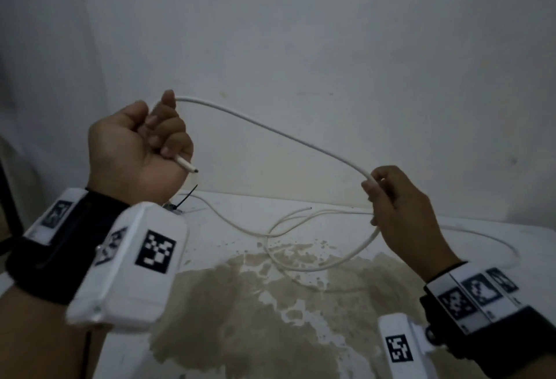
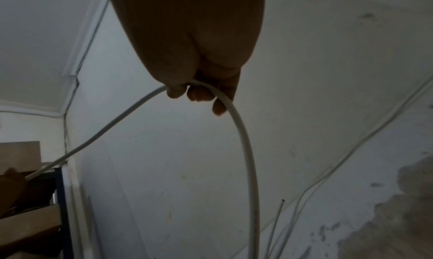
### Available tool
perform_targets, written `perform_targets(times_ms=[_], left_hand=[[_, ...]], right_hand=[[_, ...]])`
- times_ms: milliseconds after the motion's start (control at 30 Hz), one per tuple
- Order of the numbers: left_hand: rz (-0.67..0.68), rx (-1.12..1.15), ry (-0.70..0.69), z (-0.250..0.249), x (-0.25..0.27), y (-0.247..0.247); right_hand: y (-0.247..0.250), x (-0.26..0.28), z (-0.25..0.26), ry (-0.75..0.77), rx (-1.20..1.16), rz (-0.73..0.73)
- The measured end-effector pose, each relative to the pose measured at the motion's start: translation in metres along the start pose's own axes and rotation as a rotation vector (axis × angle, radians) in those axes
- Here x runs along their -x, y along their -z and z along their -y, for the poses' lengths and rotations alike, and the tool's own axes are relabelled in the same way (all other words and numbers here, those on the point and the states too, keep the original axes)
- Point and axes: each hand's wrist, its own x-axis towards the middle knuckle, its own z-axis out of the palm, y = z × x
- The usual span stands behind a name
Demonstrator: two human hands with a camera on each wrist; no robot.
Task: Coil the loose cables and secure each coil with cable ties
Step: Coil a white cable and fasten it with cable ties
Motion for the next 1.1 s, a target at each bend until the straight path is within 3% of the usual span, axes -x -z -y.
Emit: perform_targets(times_ms=[67,167,400,567,767,1000,1100], left_hand=[[0.033,-0.107,-0.04,0.001,0.003,-0.002],[0.071,-0.291,-0.108,0.003,0.008,-0.009],[0.052,-0.449,-0.152,0.016,0.015,-0.022],[0.015,-0.864,-0.207,0.046,0.018,-0.018],[-0.019,-1.125,-0.065,0.054,0.015,0.008],[0.146,-1.395,0.094,0.052,0.025,0.014],[0.248,-1.365,0.223,0.053,0.03,0.013]], right_hand=[[0.0,-0.005,0.009,0.105,0.04,-0.065],[0.004,-0.018,0.021,0.228,0.117,-0.037],[0.02,-0.03,0.049,0.423,0.599,0.319],[0.007,-0.004,0.088,0.624,0.66,0.473],[0.005,0.008,0.12,0.759,0.669,0.488],[0.011,-0.015,0.123,0.703,0.658,0.45],[0.009,-0.026,0.116,0.655,0.516,0.369]])
